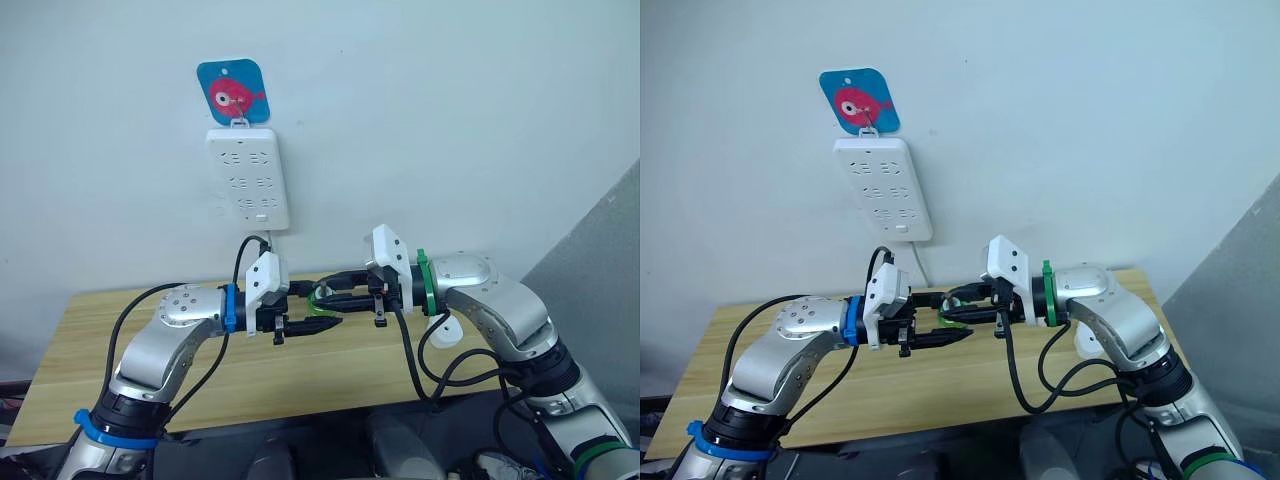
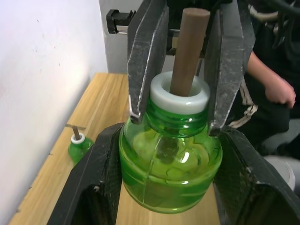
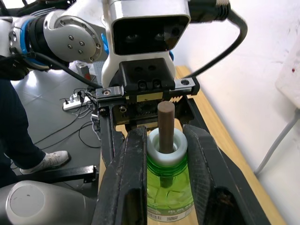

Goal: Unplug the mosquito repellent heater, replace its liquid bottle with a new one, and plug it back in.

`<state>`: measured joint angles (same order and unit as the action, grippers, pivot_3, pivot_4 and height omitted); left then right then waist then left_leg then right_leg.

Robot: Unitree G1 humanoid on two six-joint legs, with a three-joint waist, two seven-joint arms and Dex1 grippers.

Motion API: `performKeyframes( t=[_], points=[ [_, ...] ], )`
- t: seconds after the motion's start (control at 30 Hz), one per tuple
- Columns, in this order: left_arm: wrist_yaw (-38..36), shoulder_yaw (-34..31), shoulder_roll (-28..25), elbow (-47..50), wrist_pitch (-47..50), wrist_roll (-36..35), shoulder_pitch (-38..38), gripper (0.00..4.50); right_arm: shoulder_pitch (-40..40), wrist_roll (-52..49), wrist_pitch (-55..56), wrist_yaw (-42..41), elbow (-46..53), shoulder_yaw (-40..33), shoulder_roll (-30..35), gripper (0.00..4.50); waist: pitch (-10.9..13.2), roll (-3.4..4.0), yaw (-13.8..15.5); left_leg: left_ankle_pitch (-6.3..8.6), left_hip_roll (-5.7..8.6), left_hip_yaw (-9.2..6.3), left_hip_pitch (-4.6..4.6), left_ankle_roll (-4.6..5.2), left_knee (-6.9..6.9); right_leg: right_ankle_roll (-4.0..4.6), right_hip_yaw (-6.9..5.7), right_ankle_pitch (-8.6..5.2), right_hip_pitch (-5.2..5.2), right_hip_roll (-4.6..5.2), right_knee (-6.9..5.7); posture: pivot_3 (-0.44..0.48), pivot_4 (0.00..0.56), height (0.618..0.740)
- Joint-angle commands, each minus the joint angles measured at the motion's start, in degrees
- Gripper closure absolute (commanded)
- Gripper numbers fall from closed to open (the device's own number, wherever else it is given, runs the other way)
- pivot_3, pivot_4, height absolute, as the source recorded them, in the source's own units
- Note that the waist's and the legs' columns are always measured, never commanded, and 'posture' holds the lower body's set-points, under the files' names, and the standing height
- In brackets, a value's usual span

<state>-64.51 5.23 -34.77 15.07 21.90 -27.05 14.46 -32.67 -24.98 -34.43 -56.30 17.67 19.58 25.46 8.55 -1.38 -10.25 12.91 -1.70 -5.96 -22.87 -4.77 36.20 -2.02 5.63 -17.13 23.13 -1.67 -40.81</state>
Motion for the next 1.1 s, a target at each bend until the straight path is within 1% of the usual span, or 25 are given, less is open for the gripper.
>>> performKeyframes(
  t=[0.03,0.1,0.13,0.2,0.4,0.47,0.57,0.67,0.8,0.93,1.1],
  points=[
    [-0.3,-1.0,0.7,1.0,-1.7,-1.5,0.5,0.93,-1.5,-0.5,1.2,0.3,1.3,-2.3,-0.2,3.73,-0.1,-0.01,0.0,0.0,0.0,0.01,0.0,0.0,0.01,0.0,0.0,0.0,0.0,0.0,0.0,-0.149,0.061,0.74],
    [1.5,-1.6,1.5,0.5,-2.8,-0.8,0.6,0.23,-1.7,-1.7,0.2,1.0,1.1,-4.0,-0.5,3.73,-0.2,-0.04,0.0,0.0,0.01,0.0,0.0,0.0,0.01,0.01,0.0,0.0,0.0,0.01,0.0,-0.152,0.058,0.74],
    [2.0,-1.7,1.7,0.5,-2.6,-0.8,0.5,0.0,-1.8,-2.5,-0.5,1.4,1.0,-5.0,-0.6,3.73,-0.2,-0.05,0.0,0.0,0.02,0.01,-0.01,0.0,0.01,0.12,0.0,0.07,0.0,0.02,0.0,-0.153,0.05,0.74],
    [2.6,-2.4,1.3,1.5,1.4,-3.6,0.3,0.0,-2.1,-5.0,-2.9,2.4,0.5,-8.2,-0.6,3.73,-0.4,-0.06,-0.2,0.0,0.02,-0.01,-0.01,0.0,0.02,0.24,-0.01,0.14,-0.01,0.02,-0.01,-0.151,0.045,0.74],
    [13.3,-8.0,5.0,4.6,16.2,-16.2,2.8,0.0,-3.0,-16.5,-14.7,5.2,1.4,-18.5,1.0,3.73,-0.9,-0.12,-0.2,0.0,0.05,-0.08,-0.05,0.0,0.09,0.25,-0.08,0.14,-0.02,0.06,-0.01,-0.144,0.027,0.74],
    [16.8,-10.1,6.6,4.5,20.8,-21.3,4.1,0.0,-3.7,-21.2,-18.9,7.9,1.6,-21.9,0.3,3.73,-1.2,-0.09,-0.4,0.0,0.05,-0.08,-0.05,0.0,0.09,0.25,-0.08,0.15,-0.03,0.06,-0.03,-0.144,0.024,0.74],
    [20.7,-12.5,8.8,4.6,26.0,-28.6,6.0,0.0,-4.1,-28.2,-24.0,14.3,0.9,-27.1,-2.4,3.73,-1.8,-0.14,-0.8,0.0,0.04,-0.1,-0.05,0.0,0.1,0.26,-0.1,0.15,-0.03,0.05,-0.06,-0.145,0.017,0.74],
    [24.8,-14.0,10.9,4.8,29.1,-34.2,7.7,0.0,-4.1,-35.4,-28.3,21.1,0.2,-31.4,-5.2,3.73,-2.3,-0.08,-0.9,0.0,0.04,-0.1,-0.04,0.0,0.1,0.26,-0.09,0.15,-0.05,0.05,-0.06,-0.145,0.011,0.74],
    [29.2,-15.0,13.1,4.6,30.9,-39.8,9.6,0.0,-4.3,-44.2,-31.9,29.4,-0.4,-34.3,-7.9,3.73,-2.8,0.07,-0.8,0.0,0.06,-0.09,-0.04,0.0,0.1,0.26,-0.07,0.15,-0.07,0.04,-0.05,-0.147,0.013,0.74],
    [33.0,-15.7,15.0,4.8,30.9,-43.5,10.7,0.0,-4.3,-53.9,-31.7,39.2,-1.9,-36.3,-10.7,3.73,-3.1,0.21,-0.9,0.0,0.06,-0.06,-0.02,0.0,0.11,0.27,-0.04,0.15,-0.08,0.02,-0.05,-0.141,0.015,0.74],
    [38.7,-16.3,18.0,5.2,29.9,-47.6,11.7,0.0,-4.0,-62.7,-29.1,47.9,-2.8,-36.2,-11.6,3.73,-3.1,0.23,-0.8,0.0,0.06,-0.06,-0.03,0.01,0.12,0.27,-0.04,0.15,-0.09,0.02,-0.04,-0.134,0.016,0.74]
  ],
)
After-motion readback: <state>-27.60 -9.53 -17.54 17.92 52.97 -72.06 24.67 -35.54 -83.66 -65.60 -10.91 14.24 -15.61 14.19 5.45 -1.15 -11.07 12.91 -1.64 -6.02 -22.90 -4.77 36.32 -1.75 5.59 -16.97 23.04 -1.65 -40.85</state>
